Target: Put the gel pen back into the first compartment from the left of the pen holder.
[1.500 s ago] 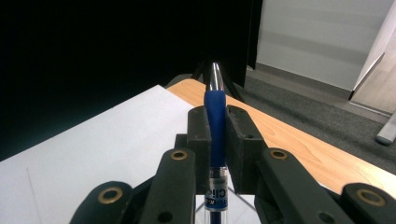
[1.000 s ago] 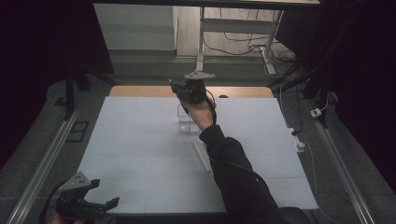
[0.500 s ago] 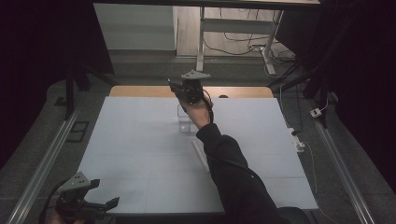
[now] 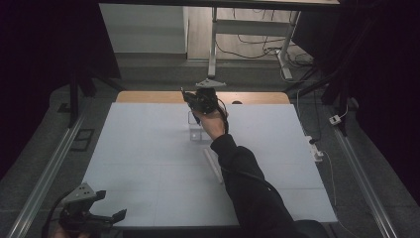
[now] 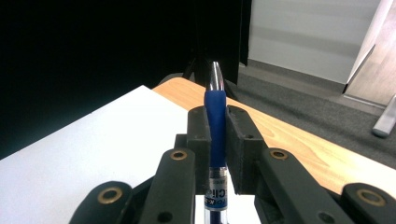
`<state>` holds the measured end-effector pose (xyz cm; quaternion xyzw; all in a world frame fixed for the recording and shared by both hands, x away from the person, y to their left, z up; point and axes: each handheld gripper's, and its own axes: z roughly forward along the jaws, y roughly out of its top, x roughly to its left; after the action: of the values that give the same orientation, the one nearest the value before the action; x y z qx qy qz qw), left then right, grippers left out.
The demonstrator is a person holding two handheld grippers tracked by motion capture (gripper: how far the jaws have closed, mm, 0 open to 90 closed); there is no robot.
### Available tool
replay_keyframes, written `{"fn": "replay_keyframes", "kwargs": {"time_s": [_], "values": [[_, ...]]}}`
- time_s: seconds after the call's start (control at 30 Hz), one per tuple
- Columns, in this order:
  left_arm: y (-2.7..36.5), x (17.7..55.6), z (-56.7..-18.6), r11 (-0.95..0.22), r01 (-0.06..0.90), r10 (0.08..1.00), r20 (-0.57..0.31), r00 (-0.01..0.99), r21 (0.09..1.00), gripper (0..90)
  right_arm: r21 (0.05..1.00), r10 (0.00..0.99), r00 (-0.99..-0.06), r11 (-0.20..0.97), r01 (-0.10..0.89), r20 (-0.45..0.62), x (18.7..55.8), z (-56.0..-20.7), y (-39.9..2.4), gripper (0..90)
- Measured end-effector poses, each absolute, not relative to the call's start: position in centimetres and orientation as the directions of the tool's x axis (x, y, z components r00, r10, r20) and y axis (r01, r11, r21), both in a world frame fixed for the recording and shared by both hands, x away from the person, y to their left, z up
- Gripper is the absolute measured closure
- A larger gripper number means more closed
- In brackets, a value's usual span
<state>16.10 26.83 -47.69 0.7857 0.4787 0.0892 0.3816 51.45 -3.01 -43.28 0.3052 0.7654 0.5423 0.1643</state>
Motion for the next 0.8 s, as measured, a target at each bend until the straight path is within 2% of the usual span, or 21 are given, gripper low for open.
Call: {"fn": "replay_keyframes", "kwargs": {"time_s": [0.53, 0.63, 0.8], "values": [[26.8, 16.1, -47.7, -0.251, 0.685, 0.821, -0.225, 0.525, 0.684, 1.0, 0.902, 0.624, -0.773, 0.259, 0.346, 0.118, 51.2, -45.0, -3.7, 78.9], [26.8, 16.1, -47.7, -0.250, 0.685, 0.821, -0.225, 0.525, 0.684, 1.0, 0.899, 0.625, -0.771, 0.258, 0.355, 0.125, 51.2, -44.8, -3.9, 70.4], [26.8, 16.1, -47.7, -0.251, 0.685, 0.822, -0.224, 0.524, 0.684, 1.0, 0.896, 0.611, -0.784, 0.279, 0.347, 0.113, 51.0, -44.0, -4.1, 61.2]]}}
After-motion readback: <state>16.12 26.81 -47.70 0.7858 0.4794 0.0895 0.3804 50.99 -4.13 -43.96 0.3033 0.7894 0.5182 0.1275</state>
